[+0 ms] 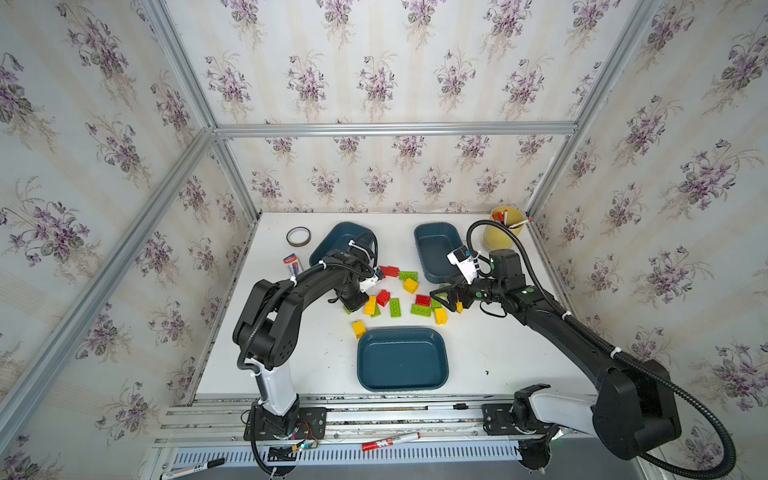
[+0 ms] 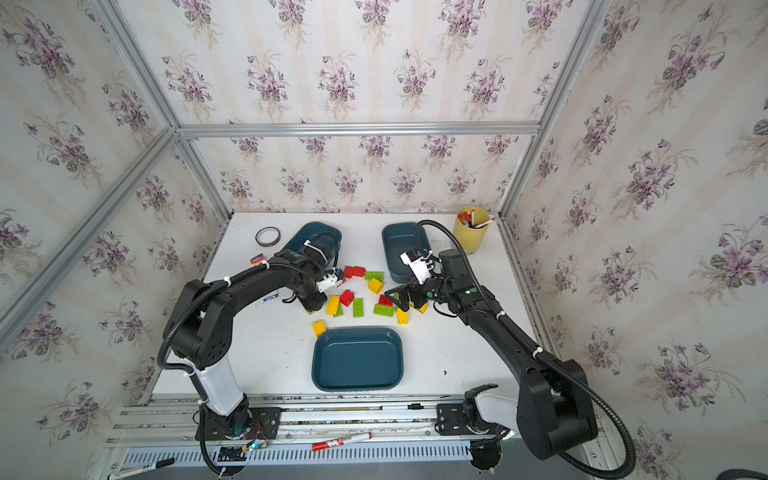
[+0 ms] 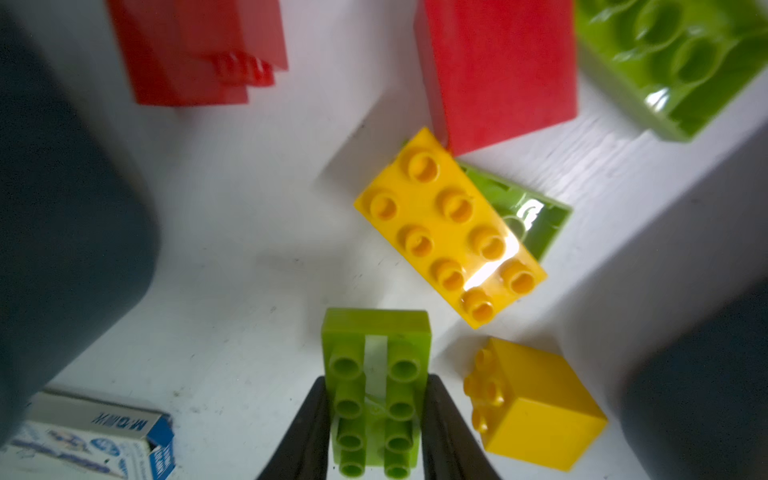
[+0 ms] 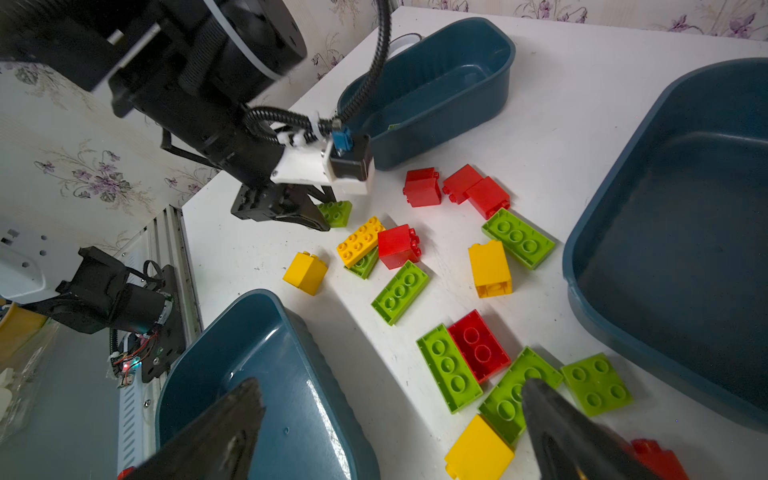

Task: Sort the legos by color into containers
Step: 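Lift the lime-green brick and drop it into the same teal bin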

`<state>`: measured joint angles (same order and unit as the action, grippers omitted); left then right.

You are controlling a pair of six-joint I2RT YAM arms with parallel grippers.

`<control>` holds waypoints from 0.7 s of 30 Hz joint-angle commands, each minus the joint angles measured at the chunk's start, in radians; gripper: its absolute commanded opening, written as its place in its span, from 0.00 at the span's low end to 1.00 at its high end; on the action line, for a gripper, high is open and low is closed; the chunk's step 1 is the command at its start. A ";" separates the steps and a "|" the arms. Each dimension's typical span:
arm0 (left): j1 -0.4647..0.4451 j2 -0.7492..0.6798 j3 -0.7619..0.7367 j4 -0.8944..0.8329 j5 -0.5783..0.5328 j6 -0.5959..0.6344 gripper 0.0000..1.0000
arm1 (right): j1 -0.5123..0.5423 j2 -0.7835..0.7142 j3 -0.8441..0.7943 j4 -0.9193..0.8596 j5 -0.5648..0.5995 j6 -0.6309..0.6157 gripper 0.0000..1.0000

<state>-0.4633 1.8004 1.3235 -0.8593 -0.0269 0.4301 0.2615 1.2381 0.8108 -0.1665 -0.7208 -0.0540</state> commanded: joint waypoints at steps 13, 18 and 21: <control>0.156 0.024 0.316 -0.080 -0.042 -0.169 0.30 | 0.001 0.033 0.043 0.088 -0.062 0.060 1.00; 0.210 0.114 0.380 -0.025 -0.068 -0.215 0.30 | 0.004 0.044 0.043 0.117 -0.075 0.084 1.00; 0.234 0.165 0.407 -0.001 -0.083 -0.238 0.30 | 0.007 0.048 0.043 0.128 -0.079 0.093 1.00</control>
<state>-0.2451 1.9396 1.7111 -0.8932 -0.0814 0.2348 0.2657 1.2835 0.8429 -0.0864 -0.7776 0.0227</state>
